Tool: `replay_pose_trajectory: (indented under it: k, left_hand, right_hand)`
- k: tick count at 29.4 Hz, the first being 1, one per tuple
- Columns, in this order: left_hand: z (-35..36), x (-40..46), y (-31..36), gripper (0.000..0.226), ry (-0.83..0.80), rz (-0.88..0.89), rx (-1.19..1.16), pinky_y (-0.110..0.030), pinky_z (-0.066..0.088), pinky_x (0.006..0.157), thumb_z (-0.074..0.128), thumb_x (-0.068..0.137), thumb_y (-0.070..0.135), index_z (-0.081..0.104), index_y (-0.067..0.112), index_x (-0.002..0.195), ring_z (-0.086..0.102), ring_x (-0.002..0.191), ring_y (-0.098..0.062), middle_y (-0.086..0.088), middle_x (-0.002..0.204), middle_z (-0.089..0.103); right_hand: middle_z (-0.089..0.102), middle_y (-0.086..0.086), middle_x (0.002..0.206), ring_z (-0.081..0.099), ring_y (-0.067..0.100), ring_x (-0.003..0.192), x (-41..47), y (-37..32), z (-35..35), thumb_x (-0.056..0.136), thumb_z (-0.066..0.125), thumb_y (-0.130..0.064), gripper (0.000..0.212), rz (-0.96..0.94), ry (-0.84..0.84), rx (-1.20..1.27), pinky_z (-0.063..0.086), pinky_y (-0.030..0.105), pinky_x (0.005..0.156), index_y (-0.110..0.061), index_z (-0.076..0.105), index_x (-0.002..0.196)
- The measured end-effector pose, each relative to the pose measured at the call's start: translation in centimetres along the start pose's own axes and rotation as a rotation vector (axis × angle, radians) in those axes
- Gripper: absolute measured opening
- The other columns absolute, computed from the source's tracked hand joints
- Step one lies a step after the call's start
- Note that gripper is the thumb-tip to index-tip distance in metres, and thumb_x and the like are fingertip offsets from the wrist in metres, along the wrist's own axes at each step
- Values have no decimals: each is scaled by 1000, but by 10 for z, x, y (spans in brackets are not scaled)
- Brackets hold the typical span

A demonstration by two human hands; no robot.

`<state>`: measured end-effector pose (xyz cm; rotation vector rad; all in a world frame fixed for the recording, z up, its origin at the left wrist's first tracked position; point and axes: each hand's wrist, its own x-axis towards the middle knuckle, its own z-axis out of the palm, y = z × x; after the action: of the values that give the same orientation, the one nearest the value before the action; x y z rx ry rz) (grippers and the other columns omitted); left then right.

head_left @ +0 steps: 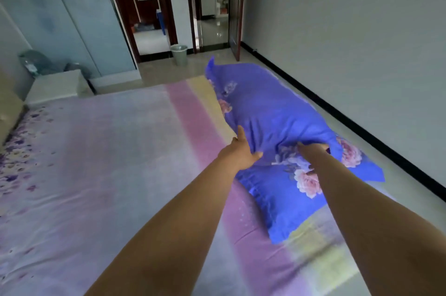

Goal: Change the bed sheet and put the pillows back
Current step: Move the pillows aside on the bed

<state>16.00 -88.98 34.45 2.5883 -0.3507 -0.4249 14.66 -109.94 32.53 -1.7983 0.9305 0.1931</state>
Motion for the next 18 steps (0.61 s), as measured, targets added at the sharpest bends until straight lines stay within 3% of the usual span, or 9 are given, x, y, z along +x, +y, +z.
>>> replay_pose_trajectory:
  k: [2,6,8,10,15,18]
  left_hand:
    - [18,-3,-12,89,-184,9,49,-35,40,98,55,92,42,-3,12,152,44,128,-37,-18,151,30]
    - [38,-31,-55,64,-267,-21,-110,-29,29,109,56,94,31,28,8,147,41,134,-27,-11,149,38]
    - [40,-53,-97,61,-199,-156,-129,-23,25,107,52,95,36,33,7,145,38,135,-22,-9,150,37]
    - [40,-79,-148,56,-116,-287,-184,-26,26,109,50,96,39,39,7,141,39,134,-21,-9,147,42]
    - [26,-168,-266,36,162,-548,-366,-30,39,102,52,95,32,58,9,122,53,119,-22,-7,130,57]
    - [21,-245,-338,25,316,-722,-481,-30,42,93,50,94,22,65,7,108,58,110,-26,-10,119,63]
  right_hand:
    - [40,25,140,51,29,109,1,12,12,93,55,-32,65,-74,52,-204,43,44,89,-1,28,143]
    - [50,22,130,56,27,105,-24,36,92,94,54,-27,51,-246,-234,-477,47,36,88,-2,39,137]
    - [58,18,115,55,21,92,-47,40,146,95,53,-28,45,-307,-378,-617,49,34,85,-1,49,130]
    - [56,10,100,58,23,92,-77,48,201,94,54,-27,40,-369,-498,-745,48,33,87,-2,56,125]
    - [57,10,126,59,27,110,-166,72,318,92,59,-29,38,-553,-719,-798,43,33,97,-6,57,122]
    - [59,8,122,61,26,106,-228,92,389,91,59,-30,34,-646,-819,-868,46,35,93,-9,59,118]
